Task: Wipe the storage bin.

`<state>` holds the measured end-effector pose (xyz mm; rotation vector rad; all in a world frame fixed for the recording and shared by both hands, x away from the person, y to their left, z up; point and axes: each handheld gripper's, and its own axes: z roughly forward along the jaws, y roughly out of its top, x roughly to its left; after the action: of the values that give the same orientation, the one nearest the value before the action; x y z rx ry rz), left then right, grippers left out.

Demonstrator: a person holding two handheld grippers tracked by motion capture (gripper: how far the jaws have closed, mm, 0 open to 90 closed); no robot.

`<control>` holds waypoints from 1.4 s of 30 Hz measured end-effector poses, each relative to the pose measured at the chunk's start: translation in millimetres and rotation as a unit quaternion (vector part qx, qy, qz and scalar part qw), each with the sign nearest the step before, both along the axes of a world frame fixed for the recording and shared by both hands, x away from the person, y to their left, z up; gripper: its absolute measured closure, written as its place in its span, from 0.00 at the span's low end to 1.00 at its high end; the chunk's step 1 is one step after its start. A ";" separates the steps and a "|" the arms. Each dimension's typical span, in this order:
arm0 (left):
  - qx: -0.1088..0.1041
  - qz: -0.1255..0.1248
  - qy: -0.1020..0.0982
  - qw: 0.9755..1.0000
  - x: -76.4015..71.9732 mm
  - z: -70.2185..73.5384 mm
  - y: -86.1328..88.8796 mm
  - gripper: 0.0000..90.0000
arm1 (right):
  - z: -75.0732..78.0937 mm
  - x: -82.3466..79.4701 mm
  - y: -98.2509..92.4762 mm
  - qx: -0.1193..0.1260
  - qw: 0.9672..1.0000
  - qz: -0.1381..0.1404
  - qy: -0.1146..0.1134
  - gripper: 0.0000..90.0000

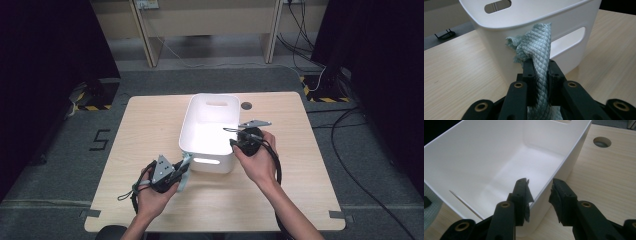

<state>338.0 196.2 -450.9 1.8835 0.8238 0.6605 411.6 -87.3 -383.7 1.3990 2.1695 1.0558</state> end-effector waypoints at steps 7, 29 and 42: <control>-0.008 0.004 -0.004 1.000 0.9 5.9 2.0 0.89 | -1.7 0.1 2.1 -0.005 1.000 0.003 -0.002 0.74; -0.019 0.012 0.016 1.000 6.1 -6.6 -5.3 0.89 | -1.5 -0.4 3.2 -0.013 1.000 0.009 -0.006 0.74; -0.017 0.013 0.019 1.000 6.3 -12.7 -6.7 0.89 | -1.6 -0.3 3.2 -0.013 1.000 0.010 -0.006 0.74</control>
<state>344.3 189.5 -463.6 1.8629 0.8783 0.6252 411.3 -84.1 -385.2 1.3594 2.1844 1.0374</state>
